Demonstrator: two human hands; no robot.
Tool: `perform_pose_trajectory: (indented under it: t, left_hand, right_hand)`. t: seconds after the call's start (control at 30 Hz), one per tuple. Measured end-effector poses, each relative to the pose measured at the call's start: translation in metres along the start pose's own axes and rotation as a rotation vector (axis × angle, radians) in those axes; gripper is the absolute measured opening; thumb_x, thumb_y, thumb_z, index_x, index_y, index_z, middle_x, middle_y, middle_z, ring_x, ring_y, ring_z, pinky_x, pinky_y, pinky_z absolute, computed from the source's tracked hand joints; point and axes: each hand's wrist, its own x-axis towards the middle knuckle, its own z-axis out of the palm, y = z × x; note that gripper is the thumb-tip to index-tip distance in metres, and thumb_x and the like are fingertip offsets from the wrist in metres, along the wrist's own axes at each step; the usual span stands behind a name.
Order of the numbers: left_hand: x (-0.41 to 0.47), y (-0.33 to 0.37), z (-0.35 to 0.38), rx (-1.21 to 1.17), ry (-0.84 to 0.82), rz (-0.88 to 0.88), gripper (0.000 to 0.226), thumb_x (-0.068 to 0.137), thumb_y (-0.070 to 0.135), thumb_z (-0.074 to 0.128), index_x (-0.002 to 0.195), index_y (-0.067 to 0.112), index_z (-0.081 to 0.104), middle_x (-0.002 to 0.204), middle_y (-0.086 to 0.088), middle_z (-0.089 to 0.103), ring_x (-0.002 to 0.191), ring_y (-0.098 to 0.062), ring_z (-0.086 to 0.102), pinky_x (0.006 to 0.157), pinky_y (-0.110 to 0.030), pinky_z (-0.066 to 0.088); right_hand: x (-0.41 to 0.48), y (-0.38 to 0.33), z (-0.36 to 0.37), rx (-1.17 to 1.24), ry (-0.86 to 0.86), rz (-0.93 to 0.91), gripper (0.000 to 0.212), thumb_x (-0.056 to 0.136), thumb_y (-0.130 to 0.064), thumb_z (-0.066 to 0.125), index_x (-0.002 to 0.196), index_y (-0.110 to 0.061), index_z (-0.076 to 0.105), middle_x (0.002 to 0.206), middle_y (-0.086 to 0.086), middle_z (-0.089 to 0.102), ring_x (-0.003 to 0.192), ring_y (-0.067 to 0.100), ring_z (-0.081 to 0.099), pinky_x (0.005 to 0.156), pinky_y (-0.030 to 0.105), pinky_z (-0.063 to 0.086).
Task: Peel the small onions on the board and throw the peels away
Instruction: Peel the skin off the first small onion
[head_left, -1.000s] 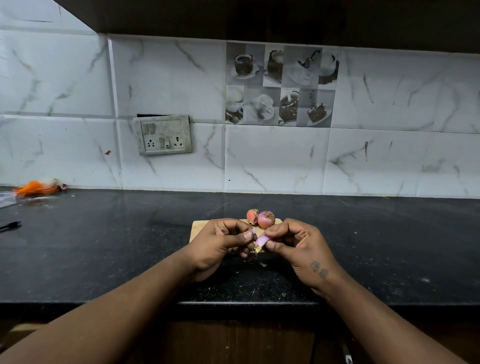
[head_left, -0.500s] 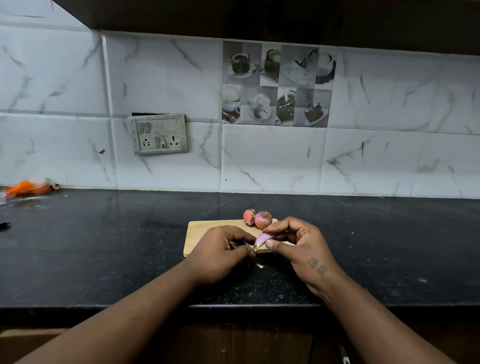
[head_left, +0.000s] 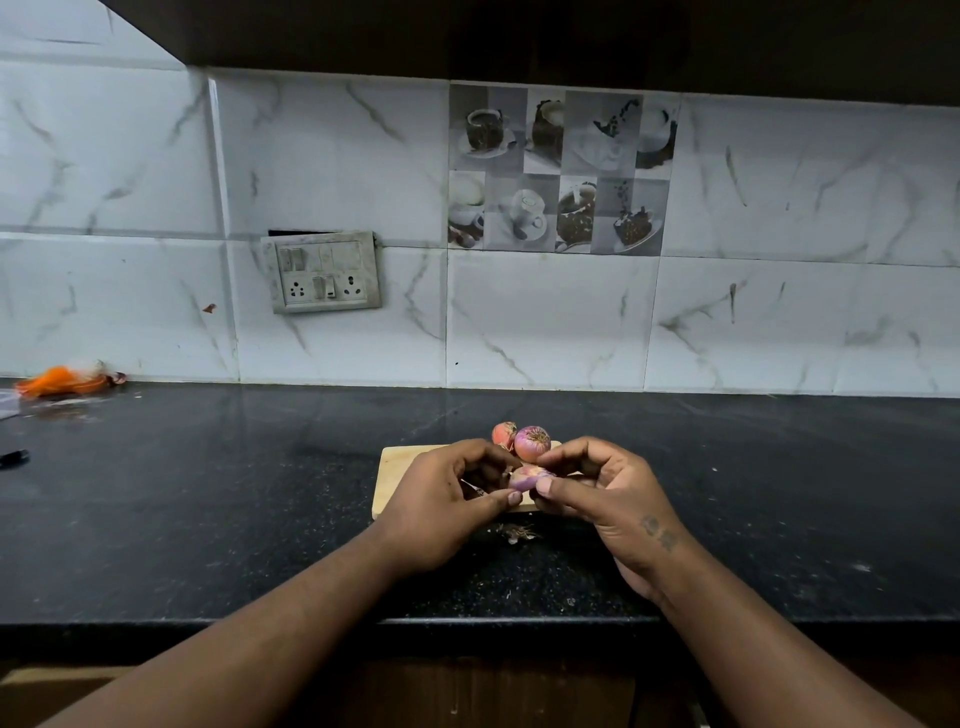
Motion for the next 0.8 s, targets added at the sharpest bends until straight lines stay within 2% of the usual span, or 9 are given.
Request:
perform_pose_trajectory:
  t: [0.1, 0.23, 0.37, 0.53, 0.67, 0.8]
  left_hand:
    - [-0.001, 0.000, 0.001, 0.122, 0.015, 0.051, 0.016, 0.088, 0.022, 0.080, 0.102, 0.029, 0.076, 0.091, 0.013, 0.077, 0.084, -0.007, 0.071, 0.073, -0.025, 0.056]
    - [-0.001, 0.003, 0.003, 0.321, 0.130, 0.166, 0.016, 0.088, 0.038, 0.076, 0.102, 0.031, 0.079, 0.086, 0.012, 0.070, 0.076, -0.009, 0.066, 0.068, -0.032, 0.056]
    - [-0.003, 0.007, 0.006, 0.436, 0.100, 0.262, 0.017, 0.088, 0.035, 0.069, 0.100, 0.026, 0.077, 0.084, 0.012, 0.072, 0.077, -0.005, 0.067, 0.069, -0.032, 0.056]
    - [-0.003, 0.010, 0.006, 0.498, 0.096, 0.266, 0.021, 0.086, 0.038, 0.064, 0.096, 0.026, 0.078, 0.082, 0.012, 0.073, 0.075, -0.002, 0.065, 0.067, -0.032, 0.056]
    - [-0.004, 0.010, 0.008, 0.565, 0.121, 0.274, 0.022, 0.085, 0.038, 0.060, 0.087, 0.024, 0.077, 0.076, 0.008, 0.071, 0.070, -0.007, 0.063, 0.062, -0.035, 0.055]
    - [-0.005, 0.008, 0.009, 0.675, 0.140, 0.298, 0.021, 0.085, 0.039, 0.057, 0.082, 0.023, 0.071, 0.073, 0.007, 0.068, 0.068, -0.014, 0.062, 0.058, -0.037, 0.052]
  right_hand:
    - [0.001, 0.001, 0.000, -0.005, 0.026, -0.011, 0.021, 0.081, 0.010, 0.075, 0.101, 0.004, 0.071, 0.094, 0.024, 0.078, 0.094, 0.036, 0.077, 0.080, 0.030, 0.063]
    - [0.003, 0.003, 0.001, -0.098, 0.078, -0.039, 0.022, 0.073, 0.008, 0.084, 0.091, -0.002, 0.079, 0.093, 0.018, 0.080, 0.090, 0.030, 0.076, 0.086, 0.036, 0.061]
    - [0.003, 0.003, 0.003, -0.162, 0.095, -0.047, 0.020, 0.071, 0.005, 0.086, 0.086, -0.007, 0.081, 0.090, 0.014, 0.080, 0.092, 0.032, 0.077, 0.089, 0.041, 0.061]
    - [0.002, 0.002, 0.005, -0.219, 0.108, -0.056, 0.016, 0.070, 0.004, 0.088, 0.082, -0.006, 0.081, 0.086, 0.012, 0.080, 0.083, 0.022, 0.075, 0.087, 0.043, 0.060]
    - [0.002, 0.002, 0.006, -0.261, 0.106, -0.070, 0.015, 0.070, 0.005, 0.088, 0.081, -0.002, 0.080, 0.085, 0.013, 0.080, 0.080, 0.018, 0.074, 0.084, 0.039, 0.060]
    - [0.003, 0.005, 0.007, -0.252, 0.092, -0.069, 0.015, 0.070, 0.006, 0.088, 0.079, 0.000, 0.078, 0.086, 0.019, 0.079, 0.080, 0.021, 0.073, 0.082, 0.041, 0.060]
